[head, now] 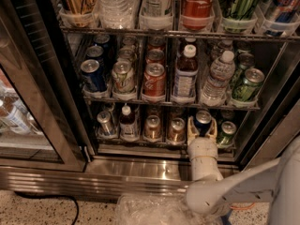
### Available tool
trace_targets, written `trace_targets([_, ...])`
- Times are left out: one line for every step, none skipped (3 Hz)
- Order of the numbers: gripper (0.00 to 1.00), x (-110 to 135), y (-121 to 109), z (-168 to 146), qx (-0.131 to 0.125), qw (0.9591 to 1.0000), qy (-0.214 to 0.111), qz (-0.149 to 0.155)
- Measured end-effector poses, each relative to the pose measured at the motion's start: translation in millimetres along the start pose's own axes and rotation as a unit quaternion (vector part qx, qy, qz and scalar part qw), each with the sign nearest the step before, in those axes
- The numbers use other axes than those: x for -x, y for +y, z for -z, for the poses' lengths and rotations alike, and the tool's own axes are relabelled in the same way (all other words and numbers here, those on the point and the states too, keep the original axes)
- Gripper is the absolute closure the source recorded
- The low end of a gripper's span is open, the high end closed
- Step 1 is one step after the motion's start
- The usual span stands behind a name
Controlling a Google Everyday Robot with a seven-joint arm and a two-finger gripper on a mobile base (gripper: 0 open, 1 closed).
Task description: Pick pepsi can from bottom shelf of fridge
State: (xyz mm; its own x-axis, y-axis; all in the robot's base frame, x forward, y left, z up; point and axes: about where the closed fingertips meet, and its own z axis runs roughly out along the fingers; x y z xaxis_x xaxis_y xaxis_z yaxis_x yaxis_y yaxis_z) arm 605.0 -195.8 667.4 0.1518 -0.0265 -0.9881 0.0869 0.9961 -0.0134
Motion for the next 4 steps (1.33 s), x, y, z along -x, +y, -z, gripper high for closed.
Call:
trace_targets([1.0, 25, 1, 13, 0.056, 0.9981, -0.013, -0.02])
trace_targets([1.0, 30, -2, 30, 0.121, 0.9918, 0.0, -0.041])
trace_targets([1.0, 36, -1, 56, 0.184, 0.9808, 0.019, -0.062])
trace_targets([1.0, 54, 6, 83, 0.242, 0.9683, 0.022, -0.057])
